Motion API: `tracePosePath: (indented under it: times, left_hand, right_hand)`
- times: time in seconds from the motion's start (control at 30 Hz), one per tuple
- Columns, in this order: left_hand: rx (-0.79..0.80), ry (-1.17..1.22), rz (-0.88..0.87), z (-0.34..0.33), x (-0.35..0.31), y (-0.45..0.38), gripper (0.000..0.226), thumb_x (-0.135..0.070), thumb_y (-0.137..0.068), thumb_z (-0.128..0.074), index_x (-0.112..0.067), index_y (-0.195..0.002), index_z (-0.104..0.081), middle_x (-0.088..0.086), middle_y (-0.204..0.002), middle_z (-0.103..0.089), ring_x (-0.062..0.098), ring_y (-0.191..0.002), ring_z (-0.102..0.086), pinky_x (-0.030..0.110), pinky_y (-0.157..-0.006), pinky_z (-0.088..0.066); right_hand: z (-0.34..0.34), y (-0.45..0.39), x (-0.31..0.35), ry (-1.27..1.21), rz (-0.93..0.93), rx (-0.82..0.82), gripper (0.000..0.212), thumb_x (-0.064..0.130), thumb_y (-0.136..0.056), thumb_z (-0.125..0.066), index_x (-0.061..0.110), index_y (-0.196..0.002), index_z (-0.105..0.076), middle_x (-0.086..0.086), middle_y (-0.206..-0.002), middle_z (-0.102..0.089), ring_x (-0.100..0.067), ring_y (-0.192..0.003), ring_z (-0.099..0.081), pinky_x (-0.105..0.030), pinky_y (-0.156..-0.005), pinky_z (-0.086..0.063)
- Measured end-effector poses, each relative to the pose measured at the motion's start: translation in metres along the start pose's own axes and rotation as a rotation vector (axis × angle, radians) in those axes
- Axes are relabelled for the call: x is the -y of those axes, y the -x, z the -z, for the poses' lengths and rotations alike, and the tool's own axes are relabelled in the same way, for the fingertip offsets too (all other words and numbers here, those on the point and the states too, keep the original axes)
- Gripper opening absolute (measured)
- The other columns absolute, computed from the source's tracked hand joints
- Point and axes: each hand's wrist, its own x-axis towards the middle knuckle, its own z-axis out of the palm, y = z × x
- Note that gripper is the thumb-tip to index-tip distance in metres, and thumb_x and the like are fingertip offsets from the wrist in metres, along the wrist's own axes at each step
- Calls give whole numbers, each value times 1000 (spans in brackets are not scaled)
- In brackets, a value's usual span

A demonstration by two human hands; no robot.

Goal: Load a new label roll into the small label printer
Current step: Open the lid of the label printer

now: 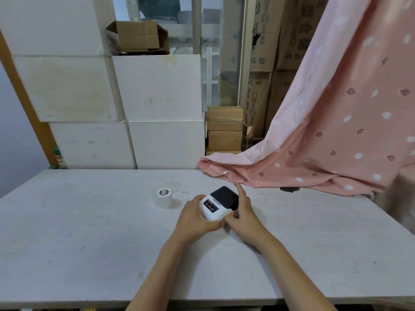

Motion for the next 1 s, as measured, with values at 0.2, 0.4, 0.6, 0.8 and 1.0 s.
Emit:
tracePosePath:
  times: [0.2, 0.4, 0.6, 0.8, 1.0]
  left_hand:
    - [14, 2, 0, 1, -3, 1, 60, -38, -55, -86, -37, -107, -55, -14, -98, -67, 2, -93, -62, 24, -74, -54]
    - [40, 5, 1, 6, -6, 5, 60, -37, -57, -86, -37, -108, -56, -14, -98, -67, -1, -92, -63, 22, -73, -53]
    - [99, 9, -10, 8, -3, 8, 64, -42, -53, -86, -44, -110, -58, -14, -104, -64, 8, -99, -62, 35, -83, -56]
    - [132, 65, -4, 12, -7, 12, 58, -33, -56, -86, -42, -106, -60, -15, -100, -67, 3, -91, -65, 37, -82, -58]
    - [146, 63, -12, 13, -11, 14, 55, -33, -56, -85, -43, -103, -60, -15, -98, -67, 4, -88, -66, 39, -80, -59]
  right_hand:
    - [0, 2, -1, 21, -3, -2, 104, 11, -92, -59, 61, -156, 5, 4, -126, -39, -16, -96, -64, -11, -79, -45]
    - [11, 5, 4, 40, -65, 48, 111, 20, -86, -70, 59, -156, 7, 2, -127, -39, -14, -99, -62, -17, -85, -47]
    - [62, -15, 38, 470, -99, 418, 126, 42, -72, -88, 54, -159, 2, 3, -156, -27, -20, -145, -41, -40, -119, -37]
    - [59, -45, 56, 780, 24, 516, 106, 32, -68, -93, 33, -156, -34, 5, -149, -41, -20, -139, -44, -42, -111, -45]
    - [71, -52, 58, 679, -42, 531, 95, 39, -64, -95, 36, -144, -44, 14, -133, -52, -15, -124, -55, -35, -104, -51]
